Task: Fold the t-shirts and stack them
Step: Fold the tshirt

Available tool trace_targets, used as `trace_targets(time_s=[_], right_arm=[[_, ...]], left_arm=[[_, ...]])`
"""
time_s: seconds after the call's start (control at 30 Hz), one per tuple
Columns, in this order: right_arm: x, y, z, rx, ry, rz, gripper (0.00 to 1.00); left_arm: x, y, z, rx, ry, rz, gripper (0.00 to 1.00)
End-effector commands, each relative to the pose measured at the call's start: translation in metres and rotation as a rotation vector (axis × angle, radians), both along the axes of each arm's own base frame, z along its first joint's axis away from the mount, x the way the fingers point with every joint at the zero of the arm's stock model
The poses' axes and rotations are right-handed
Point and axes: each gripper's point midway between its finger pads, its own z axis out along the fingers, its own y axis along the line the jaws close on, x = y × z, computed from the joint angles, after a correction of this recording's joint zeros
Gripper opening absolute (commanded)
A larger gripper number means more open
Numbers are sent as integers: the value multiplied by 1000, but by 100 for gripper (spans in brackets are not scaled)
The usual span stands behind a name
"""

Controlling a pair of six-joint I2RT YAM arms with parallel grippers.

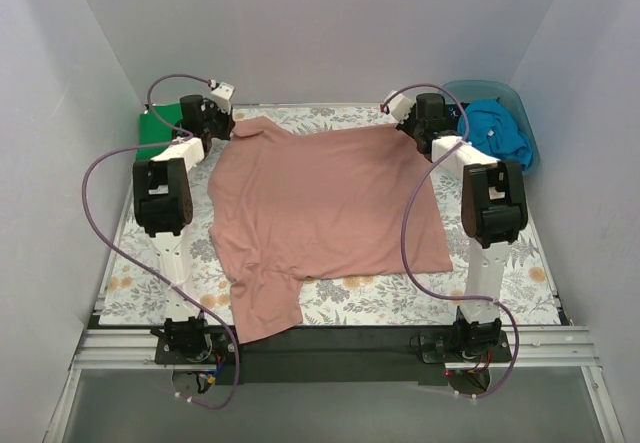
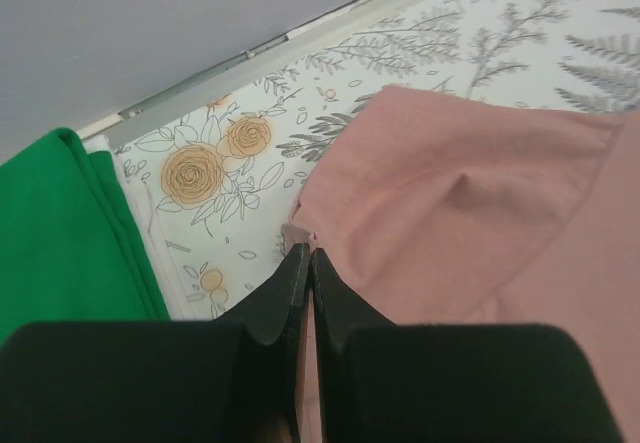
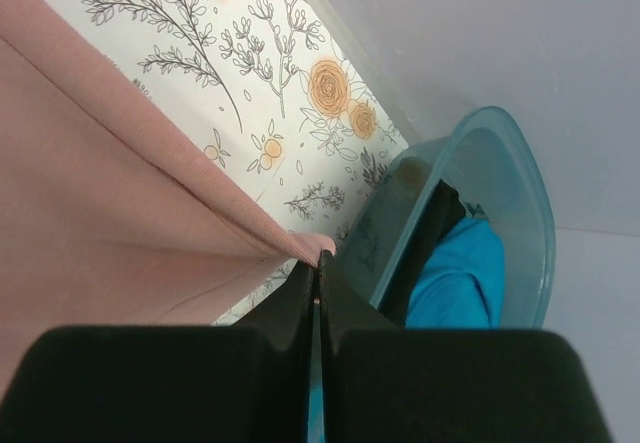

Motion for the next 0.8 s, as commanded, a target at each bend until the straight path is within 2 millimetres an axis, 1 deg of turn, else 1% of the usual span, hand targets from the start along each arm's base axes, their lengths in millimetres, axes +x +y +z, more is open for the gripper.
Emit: trace_targets(time_s=[0.0,0.03,0.07,0.1,0.13,0.2,0.23,0.3,0.33,0.37,0.4,0.43,0.47,0.5,0.53,0.57,0.6,0.63,0.67,0.7,0.73,0.77], right_arm=[[-9,1,49,44,-73,31,1],[-12,4,58,54,-83,50,1],[-15,3,58,57,-78,54,1],[-21,2,55,56,-61,60,1],[-23,4,59,63,-63,76,1],[-30,4,54,62,-35,88,1],[-32,6,57,65,-35,100,1],[-36,4,55,68,-24,102,1],[-40,4,57,70,-22,109,1],[-43,2,56,68,-18,111,1],[-46,1,55,64,-12,114,1],[-51,-1,55,64,-8,114,1],[-53,-5,56,61,-5,110,1],[-57,-1,55,76,4,136,1],[-62,-2,55,80,8,143,1],[-64,-5,57,82,5,142,1],[-68,-6,55,82,15,146,1],[-73,-6,56,88,17,152,1],[-76,-8,55,91,21,156,1],[-79,-8,56,95,21,163,1],[-82,-6,61,101,12,175,1],[-92,-7,49,100,57,181,1]], left_arm=[[-25,-6,127,66,-218,-67,0],[-37,-7,118,75,-189,-75,0],[-44,-9,121,84,-186,-89,0],[-55,-7,131,107,-187,-98,0],[-64,-7,122,114,-161,-103,0],[-75,-6,120,133,-141,-105,0],[-81,-5,128,144,-152,-104,0],[-92,-4,122,148,-122,-99,0],[-97,-5,134,155,-144,-101,0],[-107,-4,125,154,-107,-101,0],[-114,-4,123,154,-93,-106,0],[-121,-5,137,161,-117,-109,0],[-129,-5,131,164,-100,-114,0],[-135,-5,133,170,-96,-114,0],[-140,-4,136,175,-100,-111,0],[-147,-3,149,181,-118,-106,0],[-154,-3,145,183,-96,-104,0],[-160,-3,146,181,-90,-107,0],[-168,-4,159,184,-112,-112,0],[-180,-8,150,176,-78,-130,0],[-186,-8,152,170,-78,-130,0],[-197,-9,157,168,-75,-133,0]])
